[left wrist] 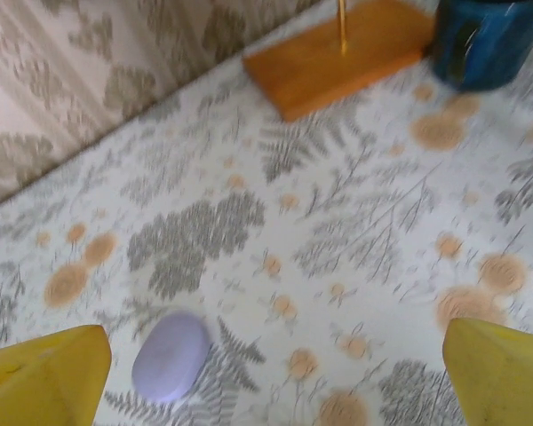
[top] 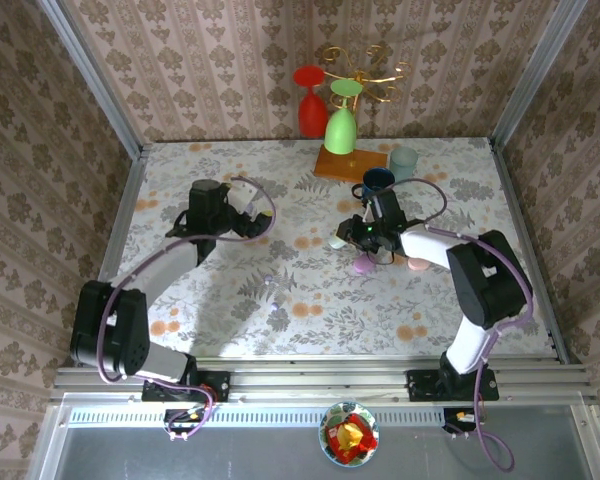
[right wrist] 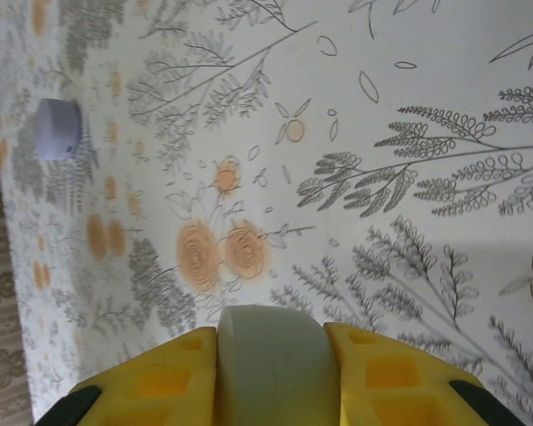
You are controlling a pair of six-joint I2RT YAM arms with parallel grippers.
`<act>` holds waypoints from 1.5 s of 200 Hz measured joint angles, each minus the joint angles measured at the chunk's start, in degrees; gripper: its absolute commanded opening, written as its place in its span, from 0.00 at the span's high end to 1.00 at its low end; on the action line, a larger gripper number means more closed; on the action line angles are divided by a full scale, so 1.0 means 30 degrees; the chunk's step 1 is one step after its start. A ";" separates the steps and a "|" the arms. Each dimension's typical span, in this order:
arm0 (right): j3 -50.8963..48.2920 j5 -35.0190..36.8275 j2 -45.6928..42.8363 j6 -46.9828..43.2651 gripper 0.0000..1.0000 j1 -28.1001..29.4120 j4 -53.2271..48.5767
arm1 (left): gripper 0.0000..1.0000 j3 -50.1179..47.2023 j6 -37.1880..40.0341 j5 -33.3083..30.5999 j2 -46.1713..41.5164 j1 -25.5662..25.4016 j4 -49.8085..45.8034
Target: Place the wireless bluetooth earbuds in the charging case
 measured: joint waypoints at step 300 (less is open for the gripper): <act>-0.0882 0.0605 -0.4707 -0.2040 0.35 0.0007 -0.2492 | 0.44 2.0465 0.5865 -0.4495 1.7019 0.1020 -1.8338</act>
